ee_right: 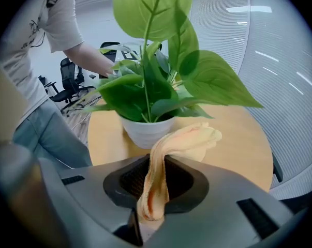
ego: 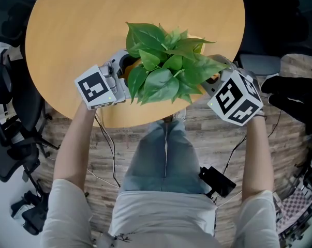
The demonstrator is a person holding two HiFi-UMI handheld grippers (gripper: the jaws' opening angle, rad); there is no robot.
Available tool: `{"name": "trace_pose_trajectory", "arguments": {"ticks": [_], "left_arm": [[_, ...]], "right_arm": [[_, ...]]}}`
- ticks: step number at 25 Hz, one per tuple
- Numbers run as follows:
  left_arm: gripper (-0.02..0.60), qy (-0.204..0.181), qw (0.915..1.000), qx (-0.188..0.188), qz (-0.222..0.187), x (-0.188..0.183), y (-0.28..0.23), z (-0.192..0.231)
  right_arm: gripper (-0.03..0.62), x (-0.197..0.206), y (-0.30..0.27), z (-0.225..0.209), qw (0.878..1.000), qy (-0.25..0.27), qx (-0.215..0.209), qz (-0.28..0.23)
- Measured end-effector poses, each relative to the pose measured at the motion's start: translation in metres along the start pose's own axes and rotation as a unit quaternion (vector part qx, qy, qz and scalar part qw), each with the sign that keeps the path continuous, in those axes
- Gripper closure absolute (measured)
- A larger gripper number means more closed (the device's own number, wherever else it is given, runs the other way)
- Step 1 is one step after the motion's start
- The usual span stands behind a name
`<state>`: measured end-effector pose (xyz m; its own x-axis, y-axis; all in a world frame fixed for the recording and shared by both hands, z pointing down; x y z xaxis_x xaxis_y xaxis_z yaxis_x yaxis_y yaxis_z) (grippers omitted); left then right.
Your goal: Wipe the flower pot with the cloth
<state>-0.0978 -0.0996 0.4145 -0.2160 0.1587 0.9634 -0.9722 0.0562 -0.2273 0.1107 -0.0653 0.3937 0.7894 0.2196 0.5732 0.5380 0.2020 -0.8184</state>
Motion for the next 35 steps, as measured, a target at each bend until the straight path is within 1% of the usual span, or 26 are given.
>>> {"name": "trace_pose_trajectory", "arguments": {"ticks": [2,5,11,17,23,30,32,35], "left_arm": [[0.143,-0.001,0.9999,-0.009,-0.005,-0.001,-0.002,-0.002],[0.143,0.004,0.9996,-0.026,-0.007,-0.001,-0.003,-0.004],[0.143,0.005,0.9986,-0.053,-0.009,-0.002,-0.004,-0.011],[0.143,0.011,0.9951,-0.098,-0.008,-0.001,-0.008,-0.019],[0.146,0.012,0.9874,-0.158,0.005,-0.002,-0.018,-0.032],[0.147,0.018,0.9757,-0.218,0.016,-0.002,-0.024,-0.039],[0.149,0.019,0.9726,-0.231,0.017,-0.002,-0.025,-0.039],[0.149,0.020,0.9702,-0.241,0.017,-0.002,-0.027,-0.039]], "right_arm": [[0.533,-0.011,-0.001,0.000,1.000,0.014,-0.007,0.002],[0.533,-0.019,-0.003,0.005,0.999,0.033,0.004,0.016],[0.533,-0.018,-0.001,0.013,0.999,0.037,0.006,0.020],[0.533,-0.015,0.001,0.019,0.999,0.033,0.003,0.018],[0.533,-0.008,0.003,0.027,1.000,0.028,0.000,0.014],[0.533,-0.006,0.000,0.030,1.000,0.022,-0.003,0.012],[0.533,-0.007,-0.001,0.031,1.000,0.021,-0.006,0.013],[0.533,-0.008,-0.001,0.033,1.000,0.023,-0.009,0.011]]}}
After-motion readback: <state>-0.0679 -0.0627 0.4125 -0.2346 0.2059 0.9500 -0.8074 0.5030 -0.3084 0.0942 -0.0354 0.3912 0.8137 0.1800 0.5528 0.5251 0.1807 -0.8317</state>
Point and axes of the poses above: the fingertips, and each gripper's own axes: y backward along the fingers, z to its left, x out of its underside, the point moved 9 cm from there along y, backward along the fingers, and after that the axes turned 6 degrees about -x, right-handed, at the moved point
